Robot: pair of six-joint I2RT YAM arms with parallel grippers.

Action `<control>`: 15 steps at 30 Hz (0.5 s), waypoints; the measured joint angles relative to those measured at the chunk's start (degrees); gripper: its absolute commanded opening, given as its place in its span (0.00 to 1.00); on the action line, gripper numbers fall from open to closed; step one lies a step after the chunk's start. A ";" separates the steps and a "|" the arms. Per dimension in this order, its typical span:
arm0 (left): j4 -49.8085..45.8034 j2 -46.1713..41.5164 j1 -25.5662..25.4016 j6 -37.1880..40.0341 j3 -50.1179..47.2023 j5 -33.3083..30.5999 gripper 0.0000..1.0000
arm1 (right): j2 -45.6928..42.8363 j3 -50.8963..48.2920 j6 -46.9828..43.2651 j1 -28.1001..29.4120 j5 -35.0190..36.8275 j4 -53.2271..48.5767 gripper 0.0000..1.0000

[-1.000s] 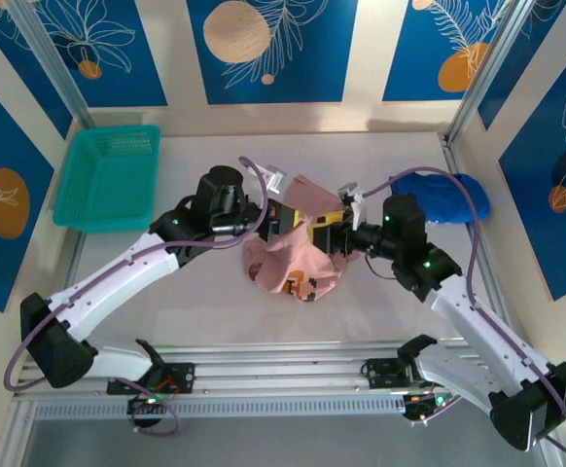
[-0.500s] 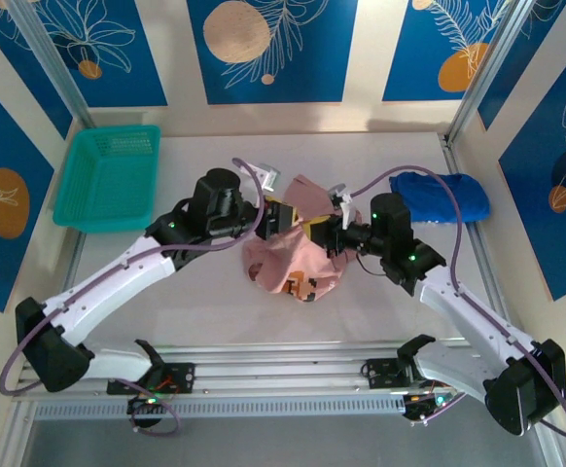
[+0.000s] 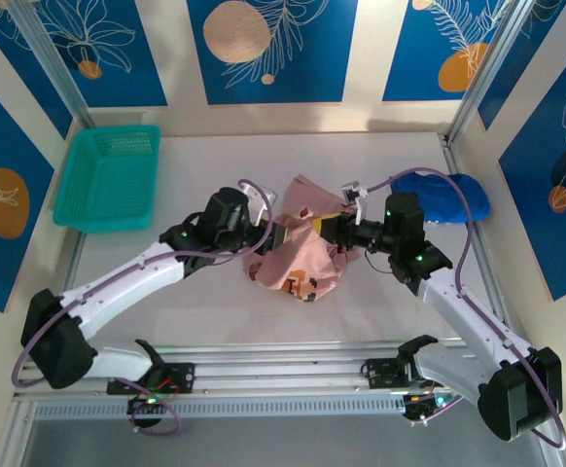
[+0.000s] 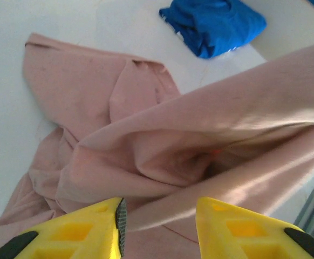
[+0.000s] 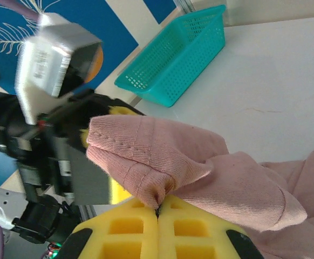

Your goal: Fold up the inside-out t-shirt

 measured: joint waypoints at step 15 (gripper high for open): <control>4.74 11.91 2.97 -0.13 5.64 6.47 0.30 | -0.83 -1.20 0.42 0.00 -0.20 0.42 0.00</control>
